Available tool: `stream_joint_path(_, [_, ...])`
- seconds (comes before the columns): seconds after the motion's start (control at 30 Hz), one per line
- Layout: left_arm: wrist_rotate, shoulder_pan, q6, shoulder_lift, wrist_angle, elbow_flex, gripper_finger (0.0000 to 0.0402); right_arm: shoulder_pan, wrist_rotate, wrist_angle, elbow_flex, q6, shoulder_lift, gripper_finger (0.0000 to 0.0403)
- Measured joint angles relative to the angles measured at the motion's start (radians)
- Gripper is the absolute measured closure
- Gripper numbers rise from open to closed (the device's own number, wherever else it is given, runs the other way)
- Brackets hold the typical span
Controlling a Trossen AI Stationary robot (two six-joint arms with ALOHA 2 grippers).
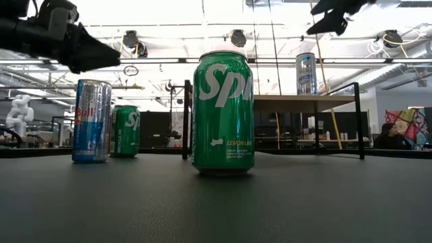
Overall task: Place canned beverage on shelf
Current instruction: Put the top blue soda can on the shelf
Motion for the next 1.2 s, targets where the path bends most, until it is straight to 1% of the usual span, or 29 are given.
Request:
stream_joint_path(0.2, [-0.001,0.000,0.000,0.081,-0.001,0.047,0.0151,0.100,0.097,0.127,-0.119,0.000,-0.025,0.0085])
stream_joint_path(0.3, [-0.003,0.000,-0.006,0.116,0.000,0.060,0.0151,0.159,0.121,0.204,-0.174,0.016,-0.025,0.0085])
stream_joint_path(0.37, [-0.003,0.000,-0.006,0.137,0.007,0.063,0.0151,0.205,0.147,0.280,-0.223,0.026,-0.025,0.0085])
stream_joint_path(0.5, [-0.003,0.000,-0.010,0.170,0.028,0.064,0.0151,0.301,0.179,0.510,-0.336,0.048,0.000,0.0085])
stream_joint_path(0.67, [-0.002,0.000,-0.014,0.193,0.062,0.064,0.0151,0.403,0.212,0.762,-0.416,0.041,0.093,0.0085])
stream_joint_path(0.73, [0.002,0.000,-0.035,0.193,0.063,0.064,0.0151,0.436,0.231,0.848,-0.424,0.025,0.151,0.0085])
stream_joint_path(0.83, [0.005,0.000,-0.036,0.193,0.063,0.064,0.0151,0.475,0.231,0.983,-0.425,0.016,0.257,0.0085])
stream_joint_path(0.93, [0.005,0.000,-0.036,0.194,0.075,0.064,0.0151,0.499,0.231,1.116,-0.425,0.006,0.346,0.0085])
stream_joint_path(1.0, [0.006,-0.003,-0.035,0.195,0.074,0.074,0.0151,0.506,0.253,1.194,-0.425,0.005,0.392,0.0085])
stream_joint_path(1.1, [0.007,-0.034,-0.037,0.205,-0.008,0.144,0.0151,0.507,0.258,1.270,-0.426,0.006,0.436,0.0085])
stream_joint_path(1.2, [-0.004,-0.088,-0.088,0.248,-0.182,0.265,0.0151,0.507,0.256,1.311,-0.426,0.011,0.468,0.0085])
